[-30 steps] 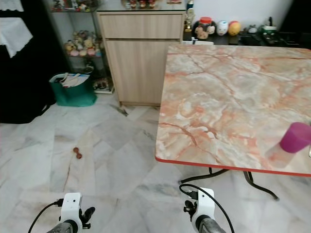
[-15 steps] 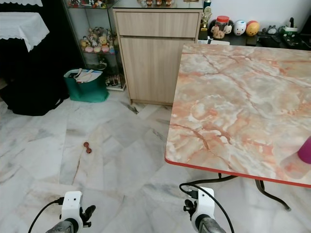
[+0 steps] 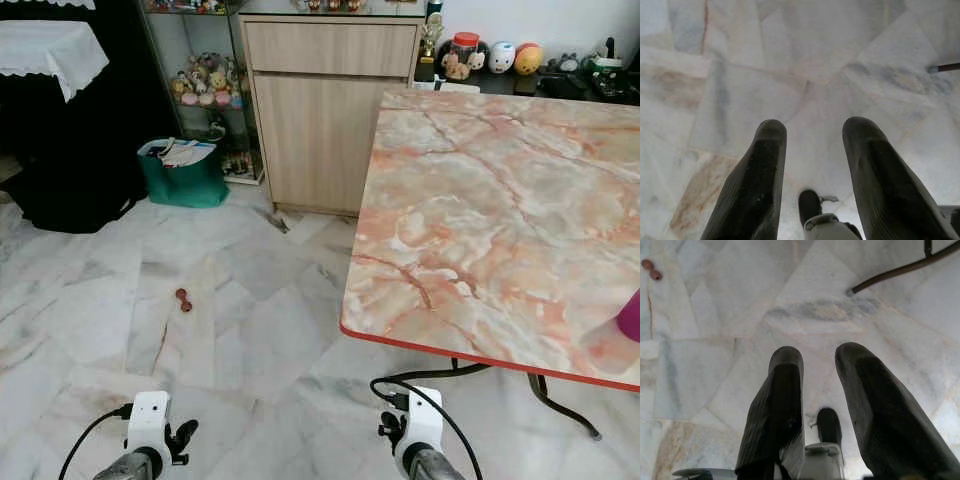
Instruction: Setting the table
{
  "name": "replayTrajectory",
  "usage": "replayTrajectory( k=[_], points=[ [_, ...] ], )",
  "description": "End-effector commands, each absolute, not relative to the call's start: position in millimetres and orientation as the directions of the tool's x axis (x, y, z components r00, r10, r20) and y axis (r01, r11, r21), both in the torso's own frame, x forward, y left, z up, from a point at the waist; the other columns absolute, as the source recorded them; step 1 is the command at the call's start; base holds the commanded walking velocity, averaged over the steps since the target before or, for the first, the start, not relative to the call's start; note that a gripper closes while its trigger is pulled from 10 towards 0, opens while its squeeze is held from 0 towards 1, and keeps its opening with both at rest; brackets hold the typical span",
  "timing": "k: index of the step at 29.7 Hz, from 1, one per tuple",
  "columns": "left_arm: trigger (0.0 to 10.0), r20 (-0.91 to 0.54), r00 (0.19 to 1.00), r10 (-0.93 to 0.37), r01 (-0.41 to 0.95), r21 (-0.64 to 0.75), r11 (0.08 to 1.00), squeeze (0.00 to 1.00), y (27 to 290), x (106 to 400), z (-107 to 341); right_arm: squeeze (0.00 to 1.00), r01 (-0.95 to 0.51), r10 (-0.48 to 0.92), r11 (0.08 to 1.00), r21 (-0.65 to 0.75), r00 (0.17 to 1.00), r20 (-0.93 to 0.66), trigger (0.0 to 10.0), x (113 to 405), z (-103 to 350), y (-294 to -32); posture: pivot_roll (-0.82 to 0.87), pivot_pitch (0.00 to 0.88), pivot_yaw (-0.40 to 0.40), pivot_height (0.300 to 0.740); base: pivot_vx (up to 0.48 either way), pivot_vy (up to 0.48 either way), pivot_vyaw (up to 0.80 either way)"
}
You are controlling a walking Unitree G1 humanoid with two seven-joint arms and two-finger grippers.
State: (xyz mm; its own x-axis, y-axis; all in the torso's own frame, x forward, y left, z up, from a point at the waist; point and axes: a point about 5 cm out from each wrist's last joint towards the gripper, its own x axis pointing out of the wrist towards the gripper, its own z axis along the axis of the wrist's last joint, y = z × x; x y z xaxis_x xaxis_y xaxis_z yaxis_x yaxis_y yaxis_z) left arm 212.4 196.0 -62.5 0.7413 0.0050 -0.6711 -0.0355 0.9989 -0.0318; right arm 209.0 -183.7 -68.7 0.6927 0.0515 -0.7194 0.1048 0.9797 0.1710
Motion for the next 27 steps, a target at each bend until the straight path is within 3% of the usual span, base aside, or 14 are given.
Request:
replayTrajectory(
  k=[1,22,27],
  points=[
    [10.0,-0.669,0.743,0.0,-0.025,-0.028,0.999,0.0,195.0,213.0,-62.3,0.0,0.115,0.05,0.978,0.173,0.679,-0.732,10.0,206.9,-70.3,-184.0,-0.06,0.0,0.023,0.74,0.0,-0.326,-0.56],
    [10.0,-0.679,0.734,0.004,-0.035,-0.032,0.999,0.0,195.3,210.4,-64.2,0.0,0.134,0.033,0.976,0.17,0.682,-0.73,10.0,207.6,-69.6,-187.1,-0.06,0.0,0.019,0.74,0.0,-0.333,0.0],
    [10.0,-0.684,0.729,0.006,-0.039,-0.033,0.999,0.0,195.6,208.9,-65.1,0.0,0.129,0.038,0.977,0.17,0.679,-0.733,10.0,207.3,-69.9,-186.6,-0.06,0.0,0.021,0.74,0.0,-0.334,-0.55]
  ],
)
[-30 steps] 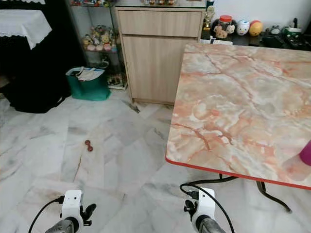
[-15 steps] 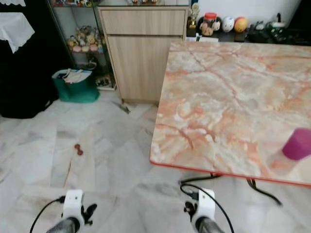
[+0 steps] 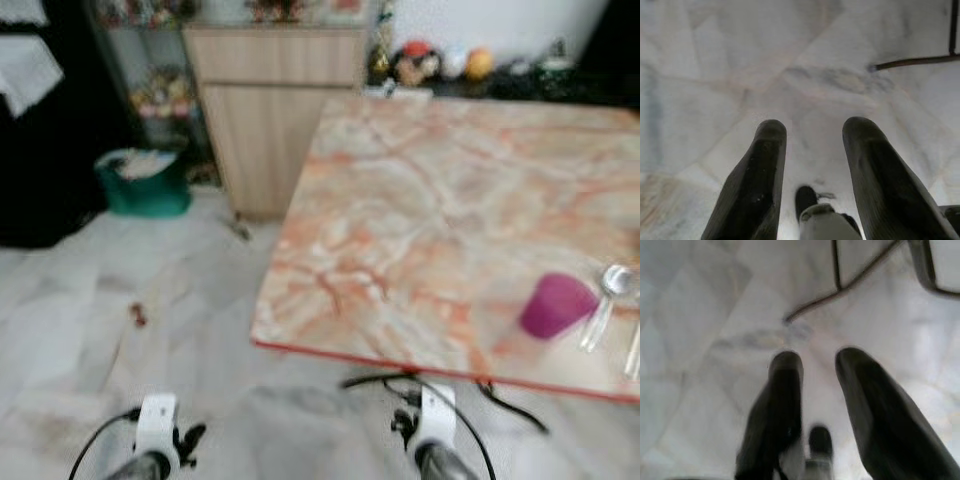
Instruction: Setting the table
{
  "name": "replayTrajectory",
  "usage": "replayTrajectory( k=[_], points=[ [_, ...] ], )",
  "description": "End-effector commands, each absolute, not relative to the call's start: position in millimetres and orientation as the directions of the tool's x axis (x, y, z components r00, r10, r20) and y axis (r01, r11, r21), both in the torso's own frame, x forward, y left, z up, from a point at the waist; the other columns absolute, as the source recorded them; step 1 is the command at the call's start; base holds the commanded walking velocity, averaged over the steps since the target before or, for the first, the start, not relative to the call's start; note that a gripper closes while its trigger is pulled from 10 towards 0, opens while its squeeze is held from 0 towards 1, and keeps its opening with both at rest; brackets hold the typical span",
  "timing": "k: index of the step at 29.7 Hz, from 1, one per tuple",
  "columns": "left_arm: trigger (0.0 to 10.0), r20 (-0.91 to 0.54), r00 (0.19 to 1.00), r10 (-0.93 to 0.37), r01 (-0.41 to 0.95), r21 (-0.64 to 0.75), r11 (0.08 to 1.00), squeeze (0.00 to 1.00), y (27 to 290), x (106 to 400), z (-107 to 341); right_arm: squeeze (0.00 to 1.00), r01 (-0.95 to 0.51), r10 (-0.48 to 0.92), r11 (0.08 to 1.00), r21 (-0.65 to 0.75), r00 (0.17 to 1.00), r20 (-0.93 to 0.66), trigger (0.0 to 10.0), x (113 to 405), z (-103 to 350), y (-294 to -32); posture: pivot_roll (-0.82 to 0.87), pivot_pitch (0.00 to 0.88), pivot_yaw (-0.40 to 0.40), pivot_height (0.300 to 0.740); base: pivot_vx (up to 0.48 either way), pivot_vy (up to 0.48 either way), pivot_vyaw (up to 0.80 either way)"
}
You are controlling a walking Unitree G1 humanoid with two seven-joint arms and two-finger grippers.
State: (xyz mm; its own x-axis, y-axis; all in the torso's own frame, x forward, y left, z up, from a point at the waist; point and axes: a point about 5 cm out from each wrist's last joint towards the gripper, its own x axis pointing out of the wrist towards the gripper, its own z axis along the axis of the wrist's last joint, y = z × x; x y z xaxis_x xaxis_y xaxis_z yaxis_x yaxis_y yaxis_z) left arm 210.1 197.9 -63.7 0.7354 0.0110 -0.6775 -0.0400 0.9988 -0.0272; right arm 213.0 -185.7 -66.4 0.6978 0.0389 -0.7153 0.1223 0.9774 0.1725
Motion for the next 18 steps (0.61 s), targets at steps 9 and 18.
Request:
replayTrajectory(
  k=[9,18],
  points=[
    [10.0,-0.689,0.725,0.012,-0.045,-0.03,0.999,0.0,197.8,207.8,-65.5,0.0,0.131,0.032,0.977,0.166,0.683,-0.73,10.0,207.0,-70.0,-186.1,-0.06,0.0,0.022,0.74,0.0,-0.334,-0.12],
    [10.0,-0.689,0.725,0.012,-0.043,-0.029,0.999,0.0,198.7,208.0,-65.3,0.0,0.134,0.031,0.976,0.169,0.686,-0.727,10.0,206.9,-69.9,-186.1,-0.06,0.0,0.023,0.74,0.0,-0.333,0.0]
  ],
)
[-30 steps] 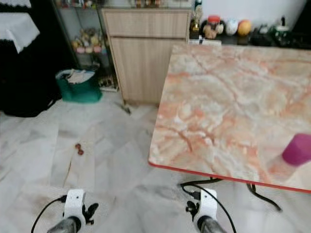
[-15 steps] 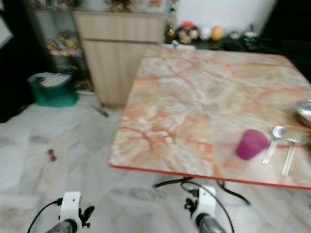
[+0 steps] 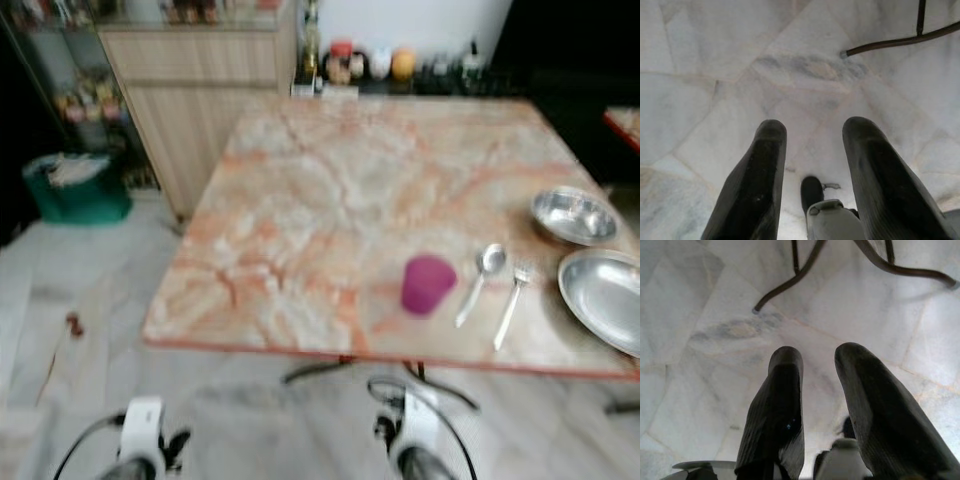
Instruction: Setting the table
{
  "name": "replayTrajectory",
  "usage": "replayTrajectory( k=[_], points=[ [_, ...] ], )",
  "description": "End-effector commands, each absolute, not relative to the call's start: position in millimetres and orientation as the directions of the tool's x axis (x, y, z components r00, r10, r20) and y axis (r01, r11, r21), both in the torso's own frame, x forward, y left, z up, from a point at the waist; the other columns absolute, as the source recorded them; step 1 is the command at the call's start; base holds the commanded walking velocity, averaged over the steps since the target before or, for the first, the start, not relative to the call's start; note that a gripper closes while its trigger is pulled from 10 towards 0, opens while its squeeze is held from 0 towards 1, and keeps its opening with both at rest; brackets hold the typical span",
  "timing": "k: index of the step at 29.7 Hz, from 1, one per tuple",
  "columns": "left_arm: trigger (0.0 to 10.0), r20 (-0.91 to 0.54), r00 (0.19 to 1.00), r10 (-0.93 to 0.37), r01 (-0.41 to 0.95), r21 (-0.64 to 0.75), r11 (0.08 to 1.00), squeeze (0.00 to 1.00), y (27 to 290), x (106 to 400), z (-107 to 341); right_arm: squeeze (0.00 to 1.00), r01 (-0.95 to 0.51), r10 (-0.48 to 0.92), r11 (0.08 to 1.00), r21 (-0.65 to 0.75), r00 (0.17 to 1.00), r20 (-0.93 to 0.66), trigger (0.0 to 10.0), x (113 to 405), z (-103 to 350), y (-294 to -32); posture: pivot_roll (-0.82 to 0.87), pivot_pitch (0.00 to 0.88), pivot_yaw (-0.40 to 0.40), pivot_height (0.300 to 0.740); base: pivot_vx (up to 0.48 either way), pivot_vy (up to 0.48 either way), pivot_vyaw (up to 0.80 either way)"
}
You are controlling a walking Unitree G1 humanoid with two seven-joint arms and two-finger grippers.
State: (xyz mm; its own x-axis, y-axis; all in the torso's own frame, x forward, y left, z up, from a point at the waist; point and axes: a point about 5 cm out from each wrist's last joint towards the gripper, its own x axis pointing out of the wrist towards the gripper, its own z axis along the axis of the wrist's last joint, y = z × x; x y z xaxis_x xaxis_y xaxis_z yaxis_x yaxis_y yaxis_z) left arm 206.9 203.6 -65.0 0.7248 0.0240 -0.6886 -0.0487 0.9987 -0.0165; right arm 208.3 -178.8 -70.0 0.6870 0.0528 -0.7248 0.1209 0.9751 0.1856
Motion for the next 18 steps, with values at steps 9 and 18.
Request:
replayTrajectory(
  k=[9,18],
  points=[
    [10.0,-0.69,0.724,0.011,-0.041,-0.027,0.999,0.0,198.7,207.6,-65.5,0.0,0.131,0.032,0.978,0.163,0.676,-0.737,10.0,205.0,-71.3,-185.5,-0.06,0.0,0.027,0.74,0.0,-0.332,0.0],
    [10.0,-0.685,0.729,0.006,-0.03,-0.022,0.999,0.0,199.0,209.4,-64.3,0.0,0.131,0.032,0.978,0.164,0.68,-0.732,10.0,203.8,-71.8,-184.7,-0.07,0.0,0.033,0.74,0.0,-0.333,0.0]
  ],
)
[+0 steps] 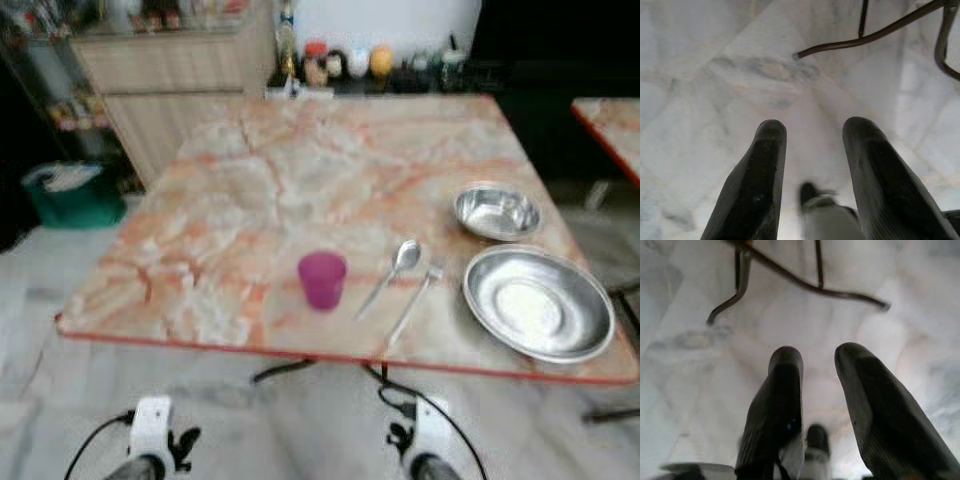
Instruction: Setting the table
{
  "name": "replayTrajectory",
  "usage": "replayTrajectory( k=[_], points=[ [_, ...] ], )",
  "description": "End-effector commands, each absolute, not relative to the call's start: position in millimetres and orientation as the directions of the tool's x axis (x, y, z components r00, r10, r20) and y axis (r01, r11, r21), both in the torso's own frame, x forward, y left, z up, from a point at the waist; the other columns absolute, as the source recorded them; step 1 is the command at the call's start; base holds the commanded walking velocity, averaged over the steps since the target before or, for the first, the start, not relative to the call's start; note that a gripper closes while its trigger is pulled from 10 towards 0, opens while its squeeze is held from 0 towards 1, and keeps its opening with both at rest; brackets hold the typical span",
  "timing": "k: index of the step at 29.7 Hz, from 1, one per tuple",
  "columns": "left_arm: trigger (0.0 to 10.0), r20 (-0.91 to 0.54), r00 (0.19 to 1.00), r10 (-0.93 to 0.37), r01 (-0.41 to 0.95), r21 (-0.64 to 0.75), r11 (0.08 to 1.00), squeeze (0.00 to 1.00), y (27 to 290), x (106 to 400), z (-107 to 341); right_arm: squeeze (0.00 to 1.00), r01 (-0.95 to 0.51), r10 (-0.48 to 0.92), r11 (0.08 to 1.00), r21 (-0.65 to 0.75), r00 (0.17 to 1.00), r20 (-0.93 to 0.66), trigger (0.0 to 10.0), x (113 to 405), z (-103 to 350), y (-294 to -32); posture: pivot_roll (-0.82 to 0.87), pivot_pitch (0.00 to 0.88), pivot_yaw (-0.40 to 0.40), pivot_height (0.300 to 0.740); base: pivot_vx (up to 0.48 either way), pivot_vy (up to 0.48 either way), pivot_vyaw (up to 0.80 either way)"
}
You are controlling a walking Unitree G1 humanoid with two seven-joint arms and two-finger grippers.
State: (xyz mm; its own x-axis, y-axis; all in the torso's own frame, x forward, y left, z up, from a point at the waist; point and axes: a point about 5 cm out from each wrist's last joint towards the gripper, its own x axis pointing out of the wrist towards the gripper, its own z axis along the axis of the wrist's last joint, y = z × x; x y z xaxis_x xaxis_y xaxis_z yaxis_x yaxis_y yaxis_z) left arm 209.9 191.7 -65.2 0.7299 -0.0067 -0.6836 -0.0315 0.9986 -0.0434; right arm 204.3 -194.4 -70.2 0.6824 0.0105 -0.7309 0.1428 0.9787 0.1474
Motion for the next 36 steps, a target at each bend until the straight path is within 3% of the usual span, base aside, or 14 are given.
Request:
replayTrajectory(
  k=[1,11,24,32,36],
  points=[
    [10.0,-0.684,0.729,0.006,-0.028,-0.022,0.999,0.0,198.9,209.7,-64.2,0.0,0.13,0.032,0.978,0.164,0.68,-0.732,10.0,203.8,-71.8,-184.6,-0.07,0.0,0.033,0.74,0.0,-0.334,0.0],
    [10.0,-0.677,0.736,0.004,-0.026,-0.022,0.999,0.0,197.7,213.0,-62.4,0.0,0.118,0.046,0.979,0.167,0.669,-0.742,10.0,204.0,-72.4,-181.9,-0.07,0.0,0.033,0.74,0.0,-0.334,-0.15],
    [10.0,-0.683,0.73,0.02,-0.048,-0.022,0.999,0.0,200.8,209.5,-63.9,0.0,0.122,0.038,0.979,0.161,0.673,-0.739,10.0,201.3,-73.4,-182.6,-0.07,0.0,0.034,0.74,0.0,0.0,-0.12],
    [10.0,-0.682,0.731,0.02,-0.05,-0.025,0.998,0.0,201.4,209.1,-64.0,0.0,0.031,0.097,0.985,0.171,0.72,-0.687,10.0,203.4,-69.9,-177.6,-0.08,0.0,0.023,0.74,0.0,0.0,0.0],
    [10.0,-0.691,0.723,0.023,-0.054,-0.022,0.998,0.0,203.0,206.2,-65.6,0.0,0.032,0.077,0.988,0.153,0.754,-0.652,10.0,196.5,-69.0,-190.6,-0.09,0.0,0.023,0.74,0.0,0.0,0.0]
  ],
)
